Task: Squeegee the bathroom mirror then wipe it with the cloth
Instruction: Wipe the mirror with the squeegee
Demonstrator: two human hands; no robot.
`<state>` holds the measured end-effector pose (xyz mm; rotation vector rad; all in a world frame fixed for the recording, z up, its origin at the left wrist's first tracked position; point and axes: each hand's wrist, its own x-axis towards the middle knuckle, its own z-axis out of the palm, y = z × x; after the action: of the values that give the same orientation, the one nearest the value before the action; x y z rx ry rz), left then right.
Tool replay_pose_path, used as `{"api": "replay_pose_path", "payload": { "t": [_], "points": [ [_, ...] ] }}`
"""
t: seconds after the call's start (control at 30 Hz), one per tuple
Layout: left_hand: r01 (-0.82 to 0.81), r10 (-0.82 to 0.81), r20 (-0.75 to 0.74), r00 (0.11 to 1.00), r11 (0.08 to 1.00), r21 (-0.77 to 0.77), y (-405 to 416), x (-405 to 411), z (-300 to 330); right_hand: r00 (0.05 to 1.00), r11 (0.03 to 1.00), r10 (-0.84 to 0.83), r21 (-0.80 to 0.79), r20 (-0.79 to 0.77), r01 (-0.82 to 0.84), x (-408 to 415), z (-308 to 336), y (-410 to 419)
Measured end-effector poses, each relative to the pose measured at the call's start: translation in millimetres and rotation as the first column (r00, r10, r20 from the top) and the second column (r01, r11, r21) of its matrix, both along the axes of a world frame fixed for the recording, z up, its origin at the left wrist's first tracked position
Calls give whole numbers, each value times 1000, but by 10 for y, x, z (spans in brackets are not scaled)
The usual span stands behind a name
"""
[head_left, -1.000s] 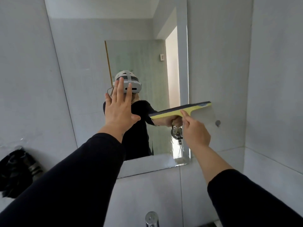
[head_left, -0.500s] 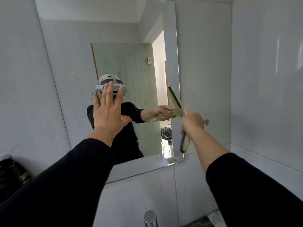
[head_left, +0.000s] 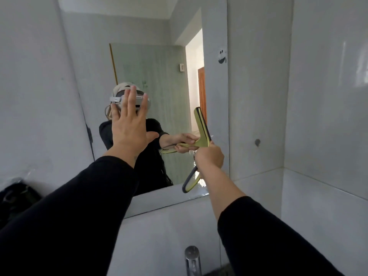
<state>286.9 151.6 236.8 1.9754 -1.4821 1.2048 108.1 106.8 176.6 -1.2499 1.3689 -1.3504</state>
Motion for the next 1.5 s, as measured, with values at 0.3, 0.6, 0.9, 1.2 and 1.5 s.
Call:
{"api": "replay_pose_path", "payload": {
  "t": [0.3,0.6,0.9,1.2,1.5],
  "points": [
    [-50,51,24,998,998,-37,351,356,-100,1000,1000,-7,21,-11,7,96,20,99],
    [-58,58,24,998,998,5,447,511,-55,998,998,60,4,-15,-60,432,-14,397],
    [-42,35,-177,984,998,-41,762,707,-456,981,991,122,-33,-153,-128,703,-37,682],
    [-89,111,-334,936,993,80,937,963,-829,970,980,64,-169,-233,-105,980,-186,778],
    [-61,85,-317,945,995,85,965,1009,-840,917,954,79,-238,-392,-184,1243,-309,999]
  ]
}}
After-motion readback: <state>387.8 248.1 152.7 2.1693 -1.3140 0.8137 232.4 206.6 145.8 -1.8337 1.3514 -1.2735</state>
